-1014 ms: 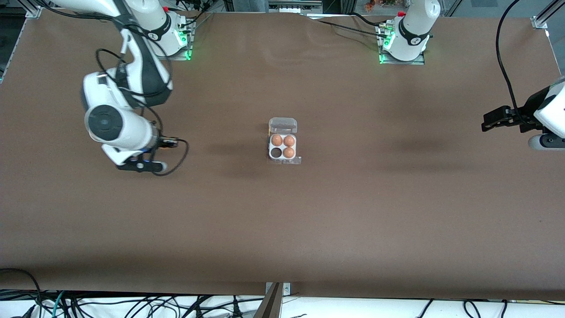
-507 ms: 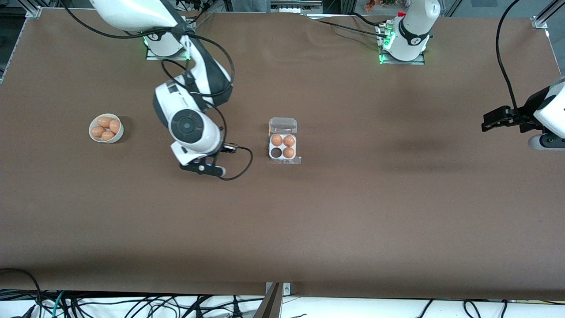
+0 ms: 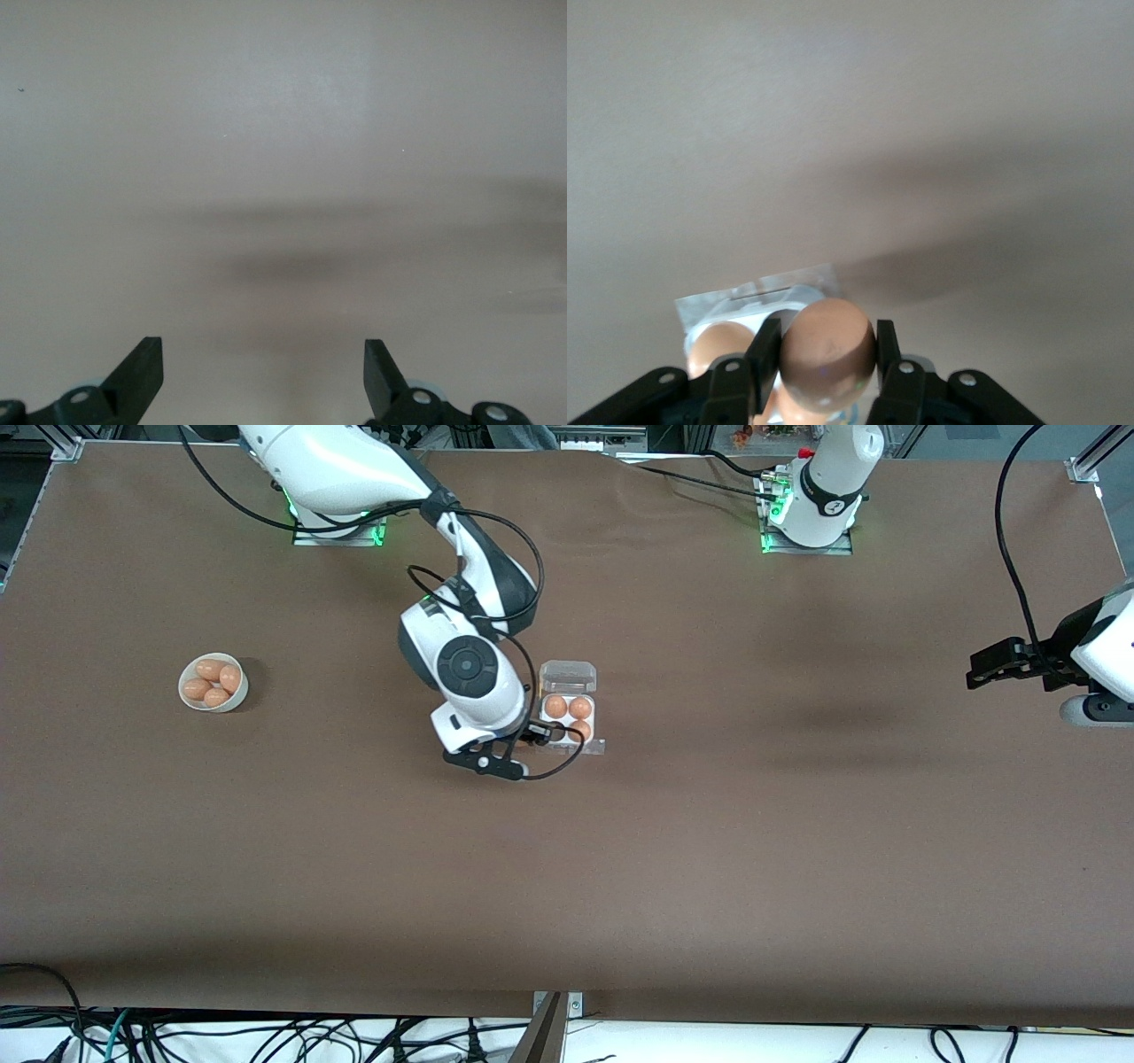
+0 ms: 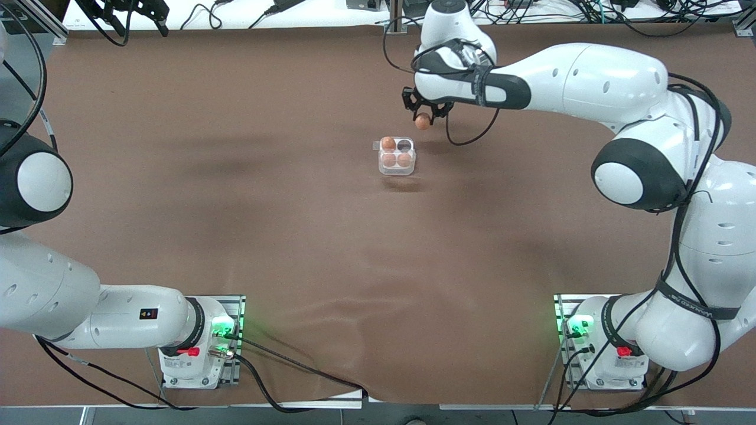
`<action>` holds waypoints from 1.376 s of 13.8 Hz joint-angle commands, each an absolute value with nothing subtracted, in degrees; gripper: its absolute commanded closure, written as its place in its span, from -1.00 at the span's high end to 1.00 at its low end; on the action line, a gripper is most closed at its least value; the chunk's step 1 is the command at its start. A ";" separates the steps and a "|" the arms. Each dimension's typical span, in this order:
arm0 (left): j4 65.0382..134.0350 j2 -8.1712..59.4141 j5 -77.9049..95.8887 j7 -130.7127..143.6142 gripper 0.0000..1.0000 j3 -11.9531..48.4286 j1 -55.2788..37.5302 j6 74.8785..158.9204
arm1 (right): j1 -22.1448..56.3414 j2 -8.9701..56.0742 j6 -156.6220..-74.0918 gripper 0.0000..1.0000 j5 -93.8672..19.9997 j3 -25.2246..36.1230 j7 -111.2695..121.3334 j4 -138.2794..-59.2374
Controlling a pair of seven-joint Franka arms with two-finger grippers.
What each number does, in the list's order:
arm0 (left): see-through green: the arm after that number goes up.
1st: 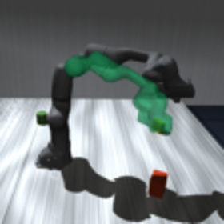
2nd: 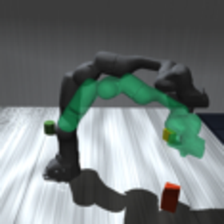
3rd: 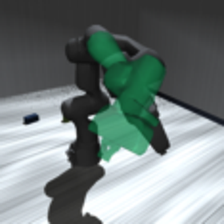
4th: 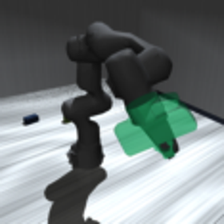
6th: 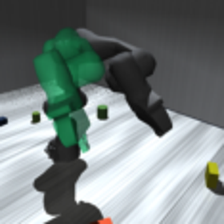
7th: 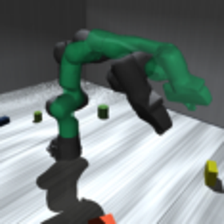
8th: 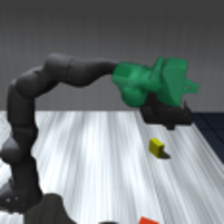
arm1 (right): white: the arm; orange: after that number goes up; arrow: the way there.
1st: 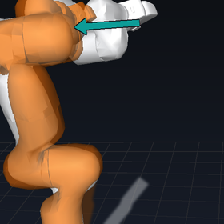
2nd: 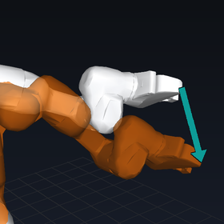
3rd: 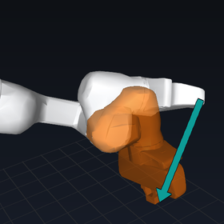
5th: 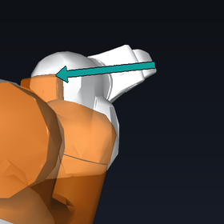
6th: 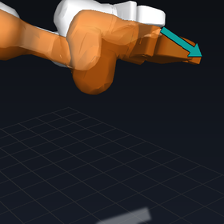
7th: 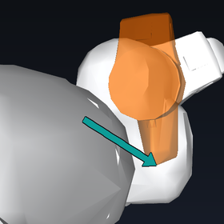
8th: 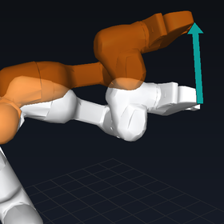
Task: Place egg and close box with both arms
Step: 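Carry the egg with the right gripper over the carton's empty slot, then lower the egg into the empty slot and open the right gripper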
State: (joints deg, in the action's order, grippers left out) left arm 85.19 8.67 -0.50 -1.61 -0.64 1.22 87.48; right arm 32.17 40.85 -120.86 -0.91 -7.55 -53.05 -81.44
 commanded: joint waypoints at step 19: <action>84.11 9.23 -1.49 -2.02 1.00 -0.53 0.53 86.48 | 37.79 45.88 -124.71 -0.23 -3.87 -7.29 -56.51 -79.28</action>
